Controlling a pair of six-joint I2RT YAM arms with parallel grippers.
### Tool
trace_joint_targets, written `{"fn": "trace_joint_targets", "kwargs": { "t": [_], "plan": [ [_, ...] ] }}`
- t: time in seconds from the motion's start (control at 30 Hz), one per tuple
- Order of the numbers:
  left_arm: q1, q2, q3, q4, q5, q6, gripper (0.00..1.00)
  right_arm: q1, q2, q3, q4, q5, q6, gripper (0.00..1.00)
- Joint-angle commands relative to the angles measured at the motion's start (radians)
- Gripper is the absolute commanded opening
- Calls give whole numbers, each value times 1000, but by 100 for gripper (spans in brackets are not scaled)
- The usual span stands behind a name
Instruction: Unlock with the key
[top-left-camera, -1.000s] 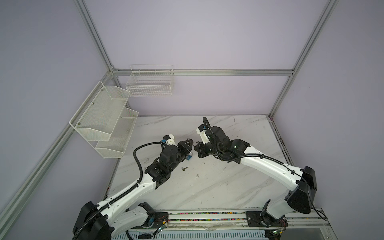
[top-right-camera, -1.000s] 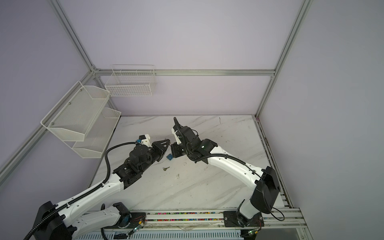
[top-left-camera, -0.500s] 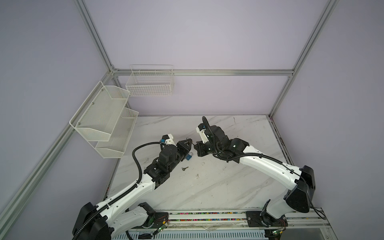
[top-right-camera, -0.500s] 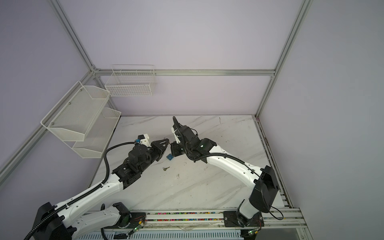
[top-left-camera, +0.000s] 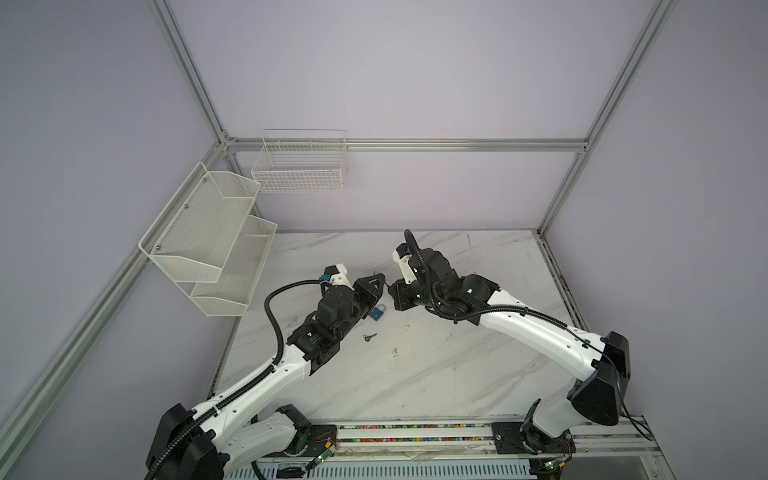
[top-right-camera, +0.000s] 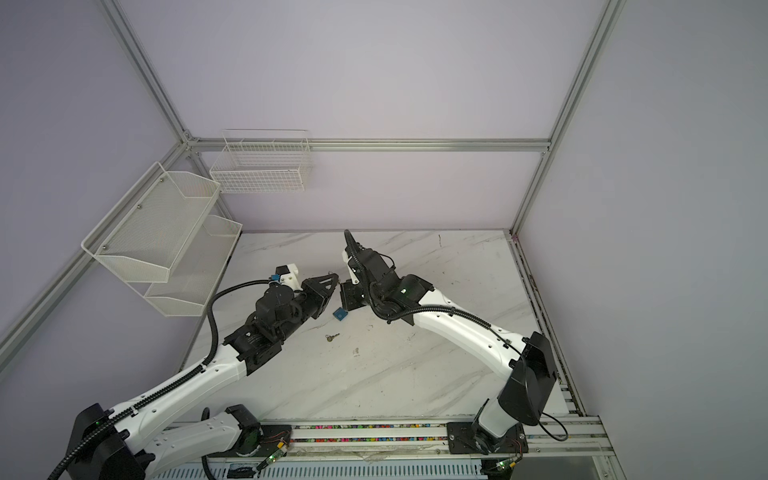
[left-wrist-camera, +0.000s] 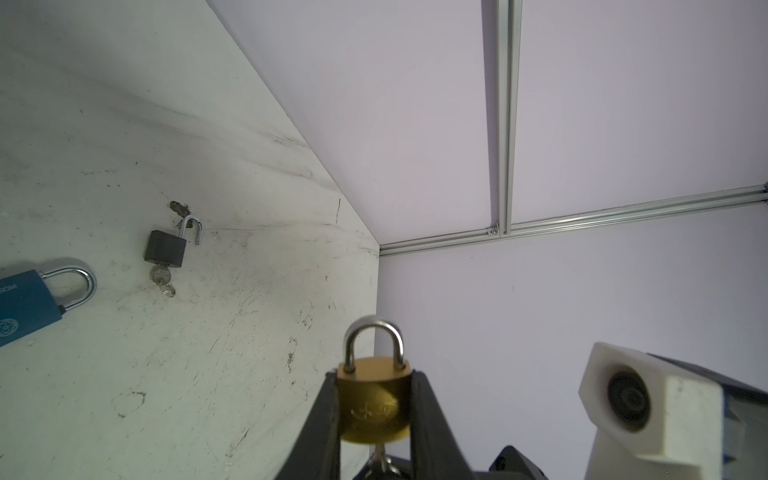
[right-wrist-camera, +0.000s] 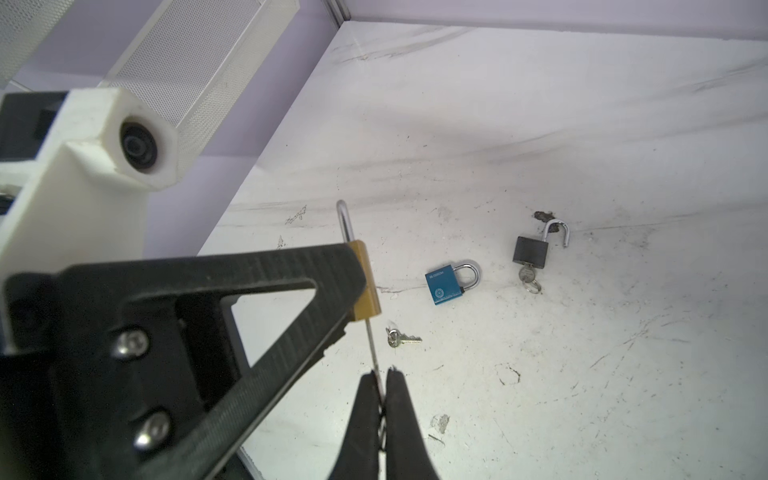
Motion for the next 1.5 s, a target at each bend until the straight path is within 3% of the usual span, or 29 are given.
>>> {"fn": "trace_joint_targets", "kwargs": {
  "t": [0.0, 0.03, 0.17, 0.23, 0.33, 0.5, 0.7, 0.87, 1.0, 1.47],
  "plan": [
    [-29, 19, 108, 37, 183, 35, 4, 27, 36, 50, 73, 55, -50, 0],
    [-38, 26, 115, 39, 194, 42, 4, 31, 47, 56, 78, 35, -56, 0],
    [-76, 67, 161, -13, 234, 88, 4, 14, 21, 61, 209, -246, 3, 0],
    [-80, 76, 164, -43, 264, 103, 4, 0, -13, 84, 238, -278, 33, 0],
    [-89, 73, 165, -117, 296, 139, 4, -24, -44, 104, 228, -207, 51, 0],
    [-91, 45, 146, -221, 302, 214, 4, -59, -55, 110, 287, -260, 107, 0],
    [-91, 5, 124, -302, 194, 287, 4, -59, -54, 159, 172, -58, 91, 0],
    [-88, -18, 81, -234, 110, 251, 4, -44, -57, 134, 156, 3, 46, 0],
    [-78, -27, 75, -228, 30, 222, 4, -42, -85, 89, 179, -21, 56, 0],
    [-40, -74, 23, -233, -51, 167, 4, -46, -88, 95, 121, -24, 22, 0]
  ]
}}
